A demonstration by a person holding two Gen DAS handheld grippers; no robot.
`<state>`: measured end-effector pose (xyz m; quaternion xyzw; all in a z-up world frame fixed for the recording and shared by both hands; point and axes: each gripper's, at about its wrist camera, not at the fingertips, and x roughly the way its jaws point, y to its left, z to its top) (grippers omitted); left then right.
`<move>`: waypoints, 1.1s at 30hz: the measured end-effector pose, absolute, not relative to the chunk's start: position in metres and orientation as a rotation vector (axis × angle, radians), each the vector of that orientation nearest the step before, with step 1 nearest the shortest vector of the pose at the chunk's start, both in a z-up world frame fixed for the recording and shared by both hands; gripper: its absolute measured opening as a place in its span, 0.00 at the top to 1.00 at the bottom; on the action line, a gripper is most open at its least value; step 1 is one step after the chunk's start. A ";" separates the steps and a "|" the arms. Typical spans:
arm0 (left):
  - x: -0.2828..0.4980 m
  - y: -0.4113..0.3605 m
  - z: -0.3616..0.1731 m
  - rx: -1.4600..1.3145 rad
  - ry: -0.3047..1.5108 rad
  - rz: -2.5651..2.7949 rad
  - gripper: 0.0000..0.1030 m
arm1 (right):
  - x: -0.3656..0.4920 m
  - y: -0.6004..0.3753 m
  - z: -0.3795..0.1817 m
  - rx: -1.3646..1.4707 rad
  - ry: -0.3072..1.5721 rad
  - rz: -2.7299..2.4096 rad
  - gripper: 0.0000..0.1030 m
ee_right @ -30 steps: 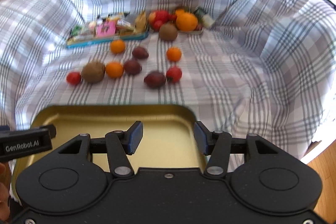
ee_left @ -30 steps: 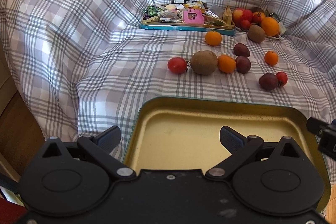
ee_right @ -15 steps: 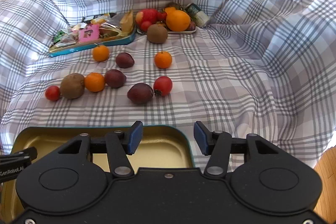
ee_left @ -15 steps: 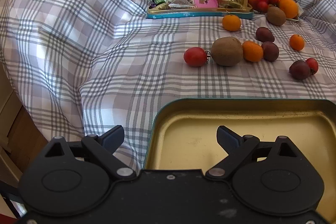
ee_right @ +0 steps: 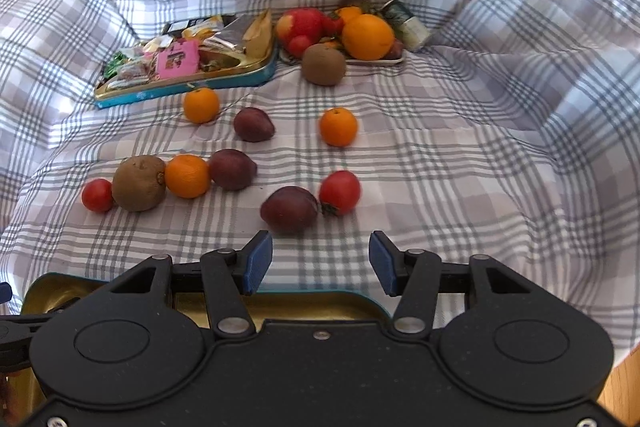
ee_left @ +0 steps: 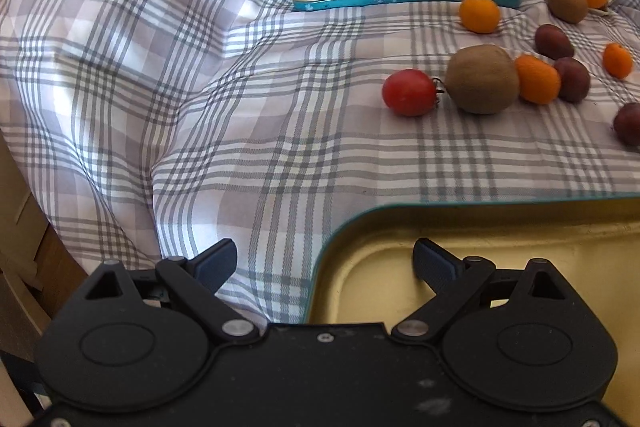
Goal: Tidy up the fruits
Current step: 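Move left gripper toward red tomato while right gripper approaches dark red plum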
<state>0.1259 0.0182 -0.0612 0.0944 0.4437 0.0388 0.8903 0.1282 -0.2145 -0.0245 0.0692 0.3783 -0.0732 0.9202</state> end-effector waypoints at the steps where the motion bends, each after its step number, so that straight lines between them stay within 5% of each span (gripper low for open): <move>1: 0.128 0.019 -0.061 0.193 0.920 0.084 0.03 | 0.132 -0.213 -0.026 0.141 0.785 -0.145 0.43; 33: 0.143 0.020 -0.022 0.054 0.865 -0.024 0.02 | 0.190 -0.203 -0.060 0.108 0.821 -0.131 0.43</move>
